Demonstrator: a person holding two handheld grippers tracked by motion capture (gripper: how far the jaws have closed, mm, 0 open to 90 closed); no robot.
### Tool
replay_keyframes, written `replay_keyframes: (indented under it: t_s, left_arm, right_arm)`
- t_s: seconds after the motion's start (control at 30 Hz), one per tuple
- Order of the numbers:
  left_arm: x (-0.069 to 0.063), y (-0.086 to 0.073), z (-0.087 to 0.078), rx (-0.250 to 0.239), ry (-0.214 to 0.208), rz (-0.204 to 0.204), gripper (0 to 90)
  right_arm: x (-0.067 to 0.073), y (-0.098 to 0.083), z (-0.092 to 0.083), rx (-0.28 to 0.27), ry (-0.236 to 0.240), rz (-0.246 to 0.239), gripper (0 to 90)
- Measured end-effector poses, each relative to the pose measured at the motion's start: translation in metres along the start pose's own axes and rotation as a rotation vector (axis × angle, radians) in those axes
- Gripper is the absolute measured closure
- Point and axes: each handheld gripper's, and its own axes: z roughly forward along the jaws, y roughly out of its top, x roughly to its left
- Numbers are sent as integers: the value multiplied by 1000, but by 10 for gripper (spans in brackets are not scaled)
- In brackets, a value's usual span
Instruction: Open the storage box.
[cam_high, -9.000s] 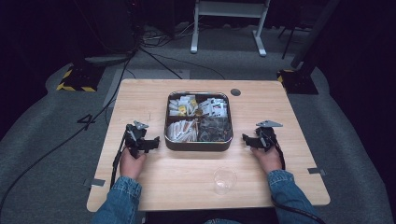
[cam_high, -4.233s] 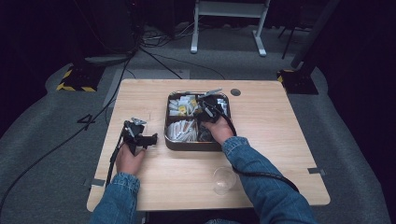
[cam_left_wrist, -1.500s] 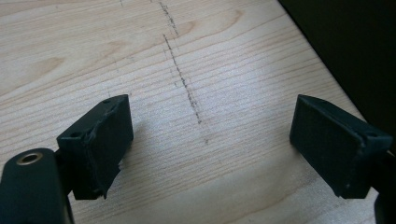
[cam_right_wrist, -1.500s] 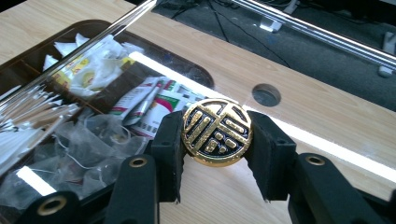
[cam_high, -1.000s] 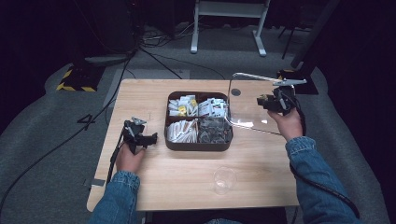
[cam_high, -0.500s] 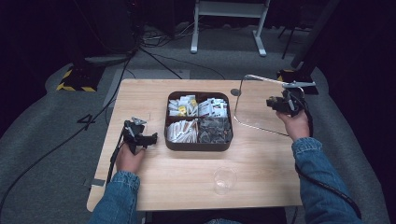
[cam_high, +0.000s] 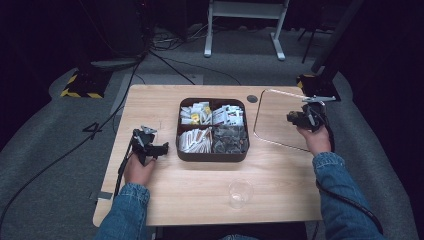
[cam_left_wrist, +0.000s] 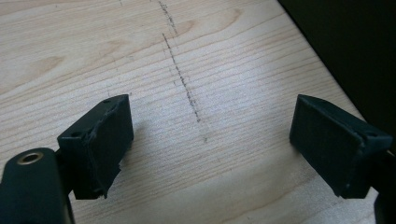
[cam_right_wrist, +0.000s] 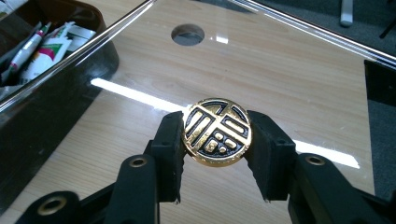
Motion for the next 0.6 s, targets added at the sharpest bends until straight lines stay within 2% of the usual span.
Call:
replay_keyframes:
  t_s: [0.3,0.5,0.6]
  left_arm:
    - [0,0,0,0,0,0,138]
    - [0,0,0,0,0,0,138]
    - [0,0,0,0,0,0,138]
  right_arm:
    - [-2,-11,14,29,-2,15,580]
    - [-4,-21,26,48,-24,-11,580]
    - [-5,-27,31,53,-20,-20,580]
